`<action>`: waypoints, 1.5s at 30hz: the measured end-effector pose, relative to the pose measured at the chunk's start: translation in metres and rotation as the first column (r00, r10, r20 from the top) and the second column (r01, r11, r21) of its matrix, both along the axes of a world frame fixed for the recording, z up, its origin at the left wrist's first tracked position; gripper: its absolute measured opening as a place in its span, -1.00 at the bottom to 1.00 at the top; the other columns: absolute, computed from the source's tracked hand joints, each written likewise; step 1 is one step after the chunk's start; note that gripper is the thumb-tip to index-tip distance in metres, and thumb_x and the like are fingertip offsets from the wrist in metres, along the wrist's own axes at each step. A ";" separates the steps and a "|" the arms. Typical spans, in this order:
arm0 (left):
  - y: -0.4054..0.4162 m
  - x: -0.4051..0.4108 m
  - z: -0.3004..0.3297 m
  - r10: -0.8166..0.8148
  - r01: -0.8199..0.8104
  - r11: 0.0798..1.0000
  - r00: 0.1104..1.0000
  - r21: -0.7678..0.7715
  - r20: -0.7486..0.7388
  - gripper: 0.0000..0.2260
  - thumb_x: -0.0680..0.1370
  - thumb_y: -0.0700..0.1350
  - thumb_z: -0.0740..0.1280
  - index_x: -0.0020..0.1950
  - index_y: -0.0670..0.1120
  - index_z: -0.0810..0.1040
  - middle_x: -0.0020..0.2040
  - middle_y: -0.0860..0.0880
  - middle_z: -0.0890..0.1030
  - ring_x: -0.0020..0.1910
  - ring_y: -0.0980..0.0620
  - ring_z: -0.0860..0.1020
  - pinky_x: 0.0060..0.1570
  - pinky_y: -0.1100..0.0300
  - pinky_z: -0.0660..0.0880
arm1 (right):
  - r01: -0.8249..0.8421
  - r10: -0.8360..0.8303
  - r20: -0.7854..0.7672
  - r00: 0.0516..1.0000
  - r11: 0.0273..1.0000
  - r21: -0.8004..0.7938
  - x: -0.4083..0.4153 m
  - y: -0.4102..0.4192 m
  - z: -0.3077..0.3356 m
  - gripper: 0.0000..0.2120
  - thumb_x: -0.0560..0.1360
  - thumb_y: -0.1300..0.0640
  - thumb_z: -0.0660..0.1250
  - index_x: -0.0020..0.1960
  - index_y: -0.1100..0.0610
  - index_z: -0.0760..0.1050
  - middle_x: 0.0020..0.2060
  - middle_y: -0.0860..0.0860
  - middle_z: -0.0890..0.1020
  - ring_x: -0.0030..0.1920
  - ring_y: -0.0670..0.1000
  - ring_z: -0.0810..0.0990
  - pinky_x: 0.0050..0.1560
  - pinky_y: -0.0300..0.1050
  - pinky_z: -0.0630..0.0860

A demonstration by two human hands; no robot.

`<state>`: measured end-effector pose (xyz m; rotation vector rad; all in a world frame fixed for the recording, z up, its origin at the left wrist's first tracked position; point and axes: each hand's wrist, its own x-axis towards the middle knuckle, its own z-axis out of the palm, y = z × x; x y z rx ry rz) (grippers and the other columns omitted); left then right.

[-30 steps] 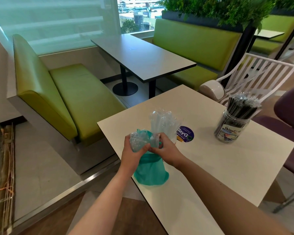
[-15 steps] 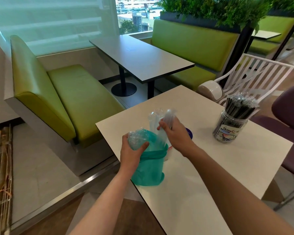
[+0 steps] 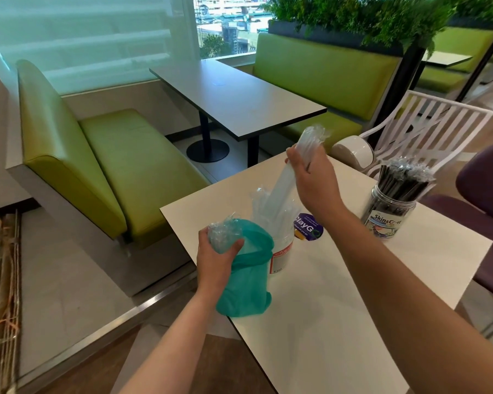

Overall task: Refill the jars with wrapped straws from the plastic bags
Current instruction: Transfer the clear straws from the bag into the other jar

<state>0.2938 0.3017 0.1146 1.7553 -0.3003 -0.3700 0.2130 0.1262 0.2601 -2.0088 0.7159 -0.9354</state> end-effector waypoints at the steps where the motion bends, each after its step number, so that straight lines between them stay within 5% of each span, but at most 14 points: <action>1: 0.000 0.000 0.000 0.002 -0.002 1.000 1.000 0.001 -0.003 -0.38 0.41 0.13 0.50 0.35 0.17 0.23 0.22 0.12 0.44 0.18 0.03 0.51 0.19 0.02 0.54 | -0.006 0.005 -0.029 1.000 1.000 -0.018 0.001 0.003 -0.004 -0.56 0.59 -0.17 0.16 0.28 0.13 0.36 0.09 0.06 0.56 0.06 0.01 0.57 0.12 0.01 0.56; 5: 0.002 0.001 0.000 0.006 -0.006 1.000 1.000 0.006 -0.006 -0.39 0.42 0.12 0.50 0.33 0.19 0.22 0.20 0.14 0.43 0.18 0.04 0.50 0.18 0.05 0.53 | -0.032 0.020 -0.224 0.974 0.998 -0.049 0.008 0.012 -0.027 -0.56 0.57 -0.10 0.25 0.31 0.17 0.39 0.16 0.08 0.50 0.06 -0.03 0.50 0.05 -0.21 0.47; 10: 0.003 0.002 0.000 0.032 -0.032 0.999 0.999 0.000 -0.018 -0.37 0.43 0.09 0.50 0.37 0.15 0.23 0.23 0.11 0.43 0.20 0.03 0.50 0.21 -0.01 0.53 | -0.138 0.054 -0.496 0.867 0.981 -0.134 0.017 0.011 -0.068 -0.61 0.53 -0.05 0.36 0.23 0.18 0.45 0.09 0.10 0.60 0.02 0.04 0.58 0.01 -0.21 0.49; 14: 0.003 0.002 0.003 0.056 -0.056 0.998 0.998 -0.025 -0.021 -0.42 0.43 0.08 0.51 0.30 0.20 0.23 0.22 0.12 0.44 0.17 0.06 0.50 0.15 0.09 0.53 | -0.075 -0.058 -0.402 0.914 0.949 -0.307 0.021 0.016 -0.062 -0.43 0.43 -0.01 0.48 0.36 -0.04 0.30 0.19 0.02 0.54 0.12 0.05 0.55 0.13 -0.17 0.50; 17: 0.004 0.004 0.004 0.106 -0.106 0.994 0.994 -0.037 -0.009 -0.42 0.42 0.08 0.51 0.31 0.19 0.25 0.23 0.10 0.45 0.18 0.05 0.51 0.18 0.03 0.54 | -0.095 -0.094 -0.364 0.927 0.879 -0.468 0.021 0.016 -0.067 -0.55 0.47 -0.09 0.42 0.30 -0.06 0.39 0.26 -0.04 0.50 0.20 0.01 0.47 0.24 -0.14 0.39; 24: 0.005 0.008 0.012 0.256 -0.253 0.965 0.966 -0.065 0.043 -0.44 0.46 0.02 0.49 0.36 0.05 0.29 0.22 0.06 0.46 0.14 0.06 0.50 0.06 0.19 0.48 | -0.122 -0.122 -0.498 0.859 0.895 -0.429 0.013 0.015 -0.109 -0.61 0.57 -0.23 0.18 0.31 -0.08 0.40 0.42 -0.12 0.35 0.49 -0.02 0.15 0.47 0.12 -0.09; 30: 0.002 0.011 0.014 0.305 -0.303 0.951 0.952 -0.070 0.032 -0.46 0.48 0.04 0.47 0.36 0.06 0.28 0.19 0.12 0.43 0.09 0.12 0.48 -0.09 0.37 0.39 | -0.075 0.040 -0.120 0.992 0.951 -0.300 0.017 0.016 -0.085 -0.55 0.58 -0.09 0.26 0.43 -0.08 0.26 0.42 -0.10 0.37 0.37 -0.08 0.37 0.35 -0.20 0.24; 34: -0.004 0.013 0.015 0.388 -0.387 0.922 0.920 -0.038 0.054 -0.47 0.48 0.05 0.47 0.35 0.03 0.30 0.24 0.04 0.46 0.14 0.06 0.50 0.05 0.21 0.48 | -0.289 -0.001 -0.473 0.881 0.790 -0.541 0.021 0.009 -0.091 -0.58 0.68 -0.03 0.02 0.52 -0.04 0.21 0.52 -0.05 0.25 0.54 0.00 0.13 0.51 -0.03 -0.08; 36: -0.009 0.016 0.015 0.420 -0.419 0.907 0.904 -0.023 0.080 -0.47 0.48 0.07 0.46 0.34 0.03 0.31 0.25 0.02 0.47 0.18 0.03 0.51 0.06 0.19 0.48 | -0.393 -0.063 -0.655 0.753 0.756 -0.524 0.018 0.008 -0.102 -0.50 0.67 -0.10 -0.16 0.58 -0.02 -0.03 0.57 -0.05 0.02 0.57 -0.01 -0.13 0.49 0.05 -0.33; 39: -0.017 0.021 0.016 0.460 -0.460 0.888 0.883 -0.018 0.095 -0.48 0.48 0.08 0.46 0.33 0.04 0.31 0.26 0.02 0.47 0.21 0.00 0.51 0.04 0.19 0.47 | -0.458 -0.101 -0.733 0.672 0.722 -0.519 0.017 0.007 -0.105 -0.43 0.64 -0.19 -0.23 0.58 -0.03 -0.23 0.57 -0.06 -0.17 0.54 0.00 -0.29 0.44 0.14 -0.45; 42: -0.028 0.020 0.015 0.416 -0.423 0.906 0.900 0.032 0.131 -0.49 0.48 0.10 0.45 0.32 0.06 0.29 0.27 0.03 0.46 0.20 0.01 0.50 0.01 0.18 0.47 | -0.398 -0.138 -0.715 0.685 0.752 -0.526 0.019 0.001 -0.097 -0.38 0.59 -0.31 -0.08 0.56 -0.17 -0.21 0.57 -0.05 -0.16 0.56 0.10 -0.24 0.44 0.26 -0.34; 45: -0.039 0.016 0.009 0.343 -0.364 0.927 0.920 0.092 0.191 -0.47 0.45 0.15 0.45 0.30 0.12 0.26 0.27 0.06 0.45 0.22 0.00 0.50 0.10 0.05 0.55 | -0.301 -0.152 -0.717 0.680 0.834 -0.462 0.018 -0.008 -0.095 -0.27 0.48 -0.40 0.13 0.51 -0.31 -0.15 0.57 -0.02 -0.10 0.55 0.20 -0.07 0.44 0.35 0.01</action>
